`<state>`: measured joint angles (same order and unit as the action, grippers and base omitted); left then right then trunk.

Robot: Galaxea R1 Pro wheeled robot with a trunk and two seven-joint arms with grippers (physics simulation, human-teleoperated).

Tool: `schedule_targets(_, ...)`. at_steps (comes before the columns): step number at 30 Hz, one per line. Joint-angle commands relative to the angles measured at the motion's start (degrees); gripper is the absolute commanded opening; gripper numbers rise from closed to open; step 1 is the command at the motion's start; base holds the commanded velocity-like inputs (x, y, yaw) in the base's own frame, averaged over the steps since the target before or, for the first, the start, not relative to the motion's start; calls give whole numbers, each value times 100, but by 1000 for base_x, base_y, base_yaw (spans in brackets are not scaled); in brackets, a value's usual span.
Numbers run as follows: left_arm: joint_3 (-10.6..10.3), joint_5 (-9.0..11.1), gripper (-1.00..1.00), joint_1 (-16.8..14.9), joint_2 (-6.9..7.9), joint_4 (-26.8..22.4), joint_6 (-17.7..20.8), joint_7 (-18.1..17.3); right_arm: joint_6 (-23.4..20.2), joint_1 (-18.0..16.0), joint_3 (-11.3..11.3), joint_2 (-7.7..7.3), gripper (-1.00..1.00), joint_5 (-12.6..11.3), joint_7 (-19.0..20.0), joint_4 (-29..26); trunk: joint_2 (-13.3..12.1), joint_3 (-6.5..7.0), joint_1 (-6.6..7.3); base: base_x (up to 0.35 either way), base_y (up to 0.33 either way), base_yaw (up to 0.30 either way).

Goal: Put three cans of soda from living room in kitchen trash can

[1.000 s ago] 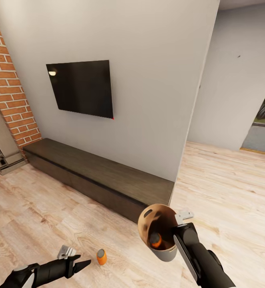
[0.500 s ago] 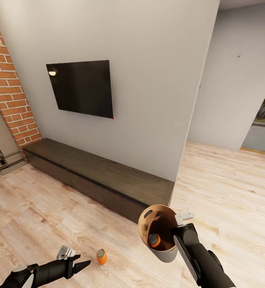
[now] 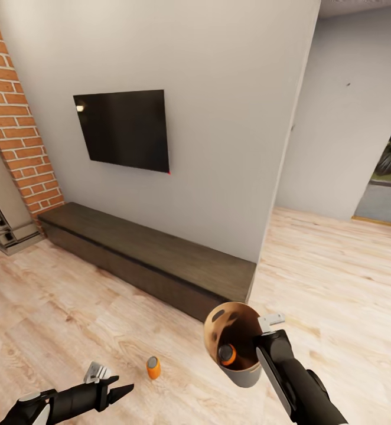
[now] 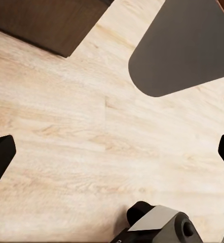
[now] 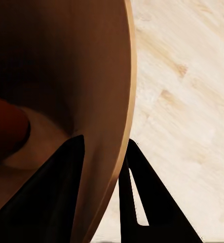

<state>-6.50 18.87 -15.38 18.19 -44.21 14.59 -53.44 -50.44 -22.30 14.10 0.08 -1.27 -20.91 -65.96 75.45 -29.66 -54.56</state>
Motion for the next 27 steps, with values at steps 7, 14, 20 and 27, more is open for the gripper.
schedule_targets(7,0,3,100,0,0,0,0,0,-9,-2,-3,0,-100,92,8,-5,1,1,0,-47,10,-159)
schedule_targets(14,0,3,100,-1,0,5,0,-4,-9,-2,-4,0,-100,92,8,-5,1,8,0,88,141,-270)
schedule_targets(20,0,-1,100,0,0,8,0,-8,-9,-2,-4,0,-100,92,8,-5,1,23,0,41,235,-293)
schedule_targets(27,0,2,100,0,0,9,0,-9,-5,-2,-4,0,-100,92,8,-5,1,39,0,-5,256,-266)
